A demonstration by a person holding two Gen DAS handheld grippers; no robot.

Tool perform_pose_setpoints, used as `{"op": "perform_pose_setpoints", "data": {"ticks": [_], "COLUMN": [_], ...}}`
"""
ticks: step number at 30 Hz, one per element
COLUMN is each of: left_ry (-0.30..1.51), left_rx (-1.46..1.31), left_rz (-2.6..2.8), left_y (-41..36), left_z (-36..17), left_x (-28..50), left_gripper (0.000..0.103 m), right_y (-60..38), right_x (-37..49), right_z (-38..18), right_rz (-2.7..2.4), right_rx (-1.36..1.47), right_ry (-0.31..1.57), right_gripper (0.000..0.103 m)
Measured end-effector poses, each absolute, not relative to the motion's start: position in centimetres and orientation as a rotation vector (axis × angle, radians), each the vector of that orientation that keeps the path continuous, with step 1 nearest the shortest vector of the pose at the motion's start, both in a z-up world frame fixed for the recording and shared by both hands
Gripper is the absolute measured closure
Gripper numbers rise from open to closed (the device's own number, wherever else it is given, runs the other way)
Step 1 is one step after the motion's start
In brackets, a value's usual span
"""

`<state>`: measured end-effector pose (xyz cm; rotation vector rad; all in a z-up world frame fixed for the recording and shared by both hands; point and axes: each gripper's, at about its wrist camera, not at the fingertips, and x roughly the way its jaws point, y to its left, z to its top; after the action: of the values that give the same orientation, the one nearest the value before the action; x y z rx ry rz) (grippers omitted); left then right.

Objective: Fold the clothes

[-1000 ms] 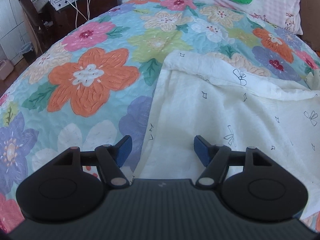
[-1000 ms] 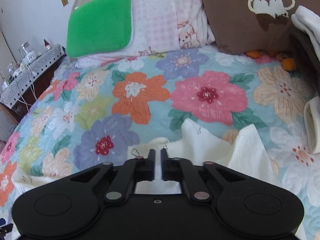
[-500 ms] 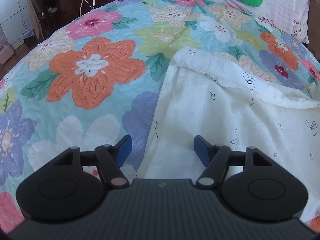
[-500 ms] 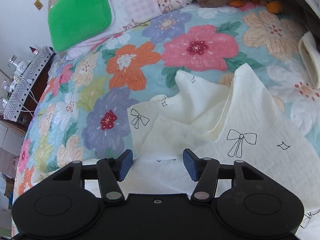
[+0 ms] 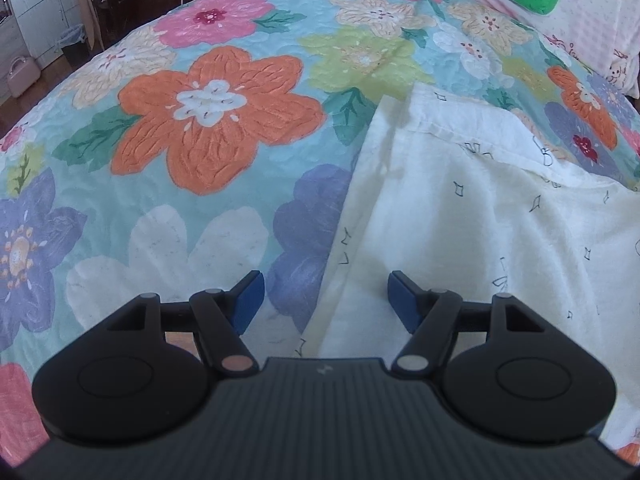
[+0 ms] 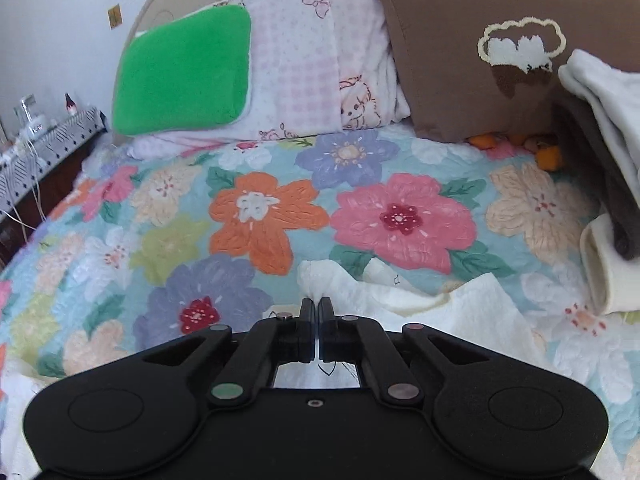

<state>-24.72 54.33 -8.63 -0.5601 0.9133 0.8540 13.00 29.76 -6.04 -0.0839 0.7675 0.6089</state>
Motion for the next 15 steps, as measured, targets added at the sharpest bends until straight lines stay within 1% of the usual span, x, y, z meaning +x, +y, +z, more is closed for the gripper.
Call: {"op": "perform_pose_setpoints", "data": {"ticks": [1,3,4,5,9,12,15], "left_ry": [0.909,0.898,0.887,0.874,0.809,0.749,0.678], "left_rx": [-0.567,-0.595,-0.618,-0.657,-0.838,-0.925,-1.071], "left_rz": [0.862,0.874,0.876,0.882,0.800,0.751,0.683], "left_y": [54.4,54.4,54.4,54.1,52.9,52.5,51.5], "left_z": [-8.5,-8.1,-8.0,-8.0,-8.4,-8.2,-8.8], "left_x": [-25.2,-26.2,-26.8,-27.5,-30.1,-31.0,-32.0], "left_gripper": [0.035,0.035,0.035,0.035,0.035,0.035,0.034], "right_y": [29.9,29.3,28.7,27.9,23.6,20.2,16.9], "right_x": [13.0,12.5,11.9,10.9,5.2,1.4,-1.8], "right_z": [-6.1,-5.8,-5.6,-5.3,-4.7,-5.1,-5.5], "right_rz": [0.594,0.582,0.600,0.625,0.692,0.708,0.717], "right_rx": [-0.096,-0.076,-0.055,-0.032,0.044,0.100,0.137], "right_ry": [0.797,0.867,0.898,0.906,0.919,0.949,0.975], "right_gripper": [0.095,0.074,0.054,0.048,0.047,0.047,0.047]}}
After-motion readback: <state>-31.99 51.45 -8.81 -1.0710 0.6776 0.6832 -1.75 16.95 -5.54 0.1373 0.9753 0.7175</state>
